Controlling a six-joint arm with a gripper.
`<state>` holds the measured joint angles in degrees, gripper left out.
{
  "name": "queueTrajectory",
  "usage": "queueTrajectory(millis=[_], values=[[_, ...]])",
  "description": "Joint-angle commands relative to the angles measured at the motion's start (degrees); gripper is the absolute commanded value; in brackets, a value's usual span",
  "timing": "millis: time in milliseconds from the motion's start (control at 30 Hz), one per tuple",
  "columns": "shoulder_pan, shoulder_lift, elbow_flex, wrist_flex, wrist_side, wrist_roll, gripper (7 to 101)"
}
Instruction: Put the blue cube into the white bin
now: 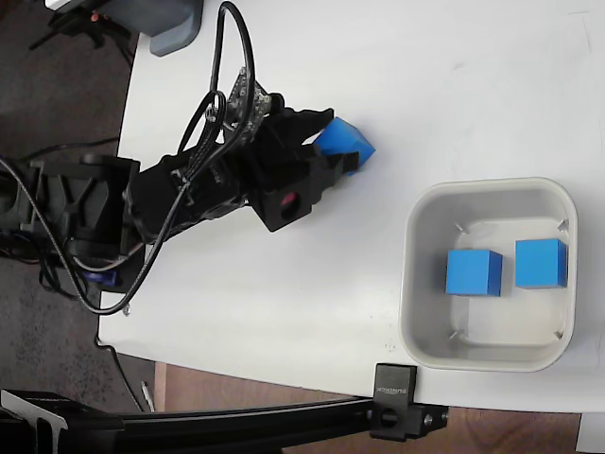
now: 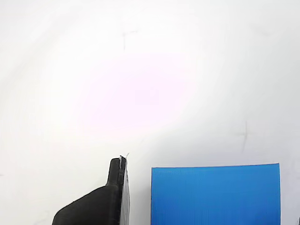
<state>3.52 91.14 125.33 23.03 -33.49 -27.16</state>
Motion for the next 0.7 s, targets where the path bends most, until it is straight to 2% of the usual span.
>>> queueTrajectory(millis=[33, 133, 333, 700], values=[[-0.4, 0.9, -0.5, -1.8, -1.5, 0.3, 97.3], [-0.4, 0.9, -0.4, -2.4, -0.4, 1.0, 87.6], [-0.4, 0.8, 0.2, -3.3, 1.1, 1.5, 77.4], [-0.3, 4.2, 1.8, -6.0, 5.8, 4.7, 53.0]])
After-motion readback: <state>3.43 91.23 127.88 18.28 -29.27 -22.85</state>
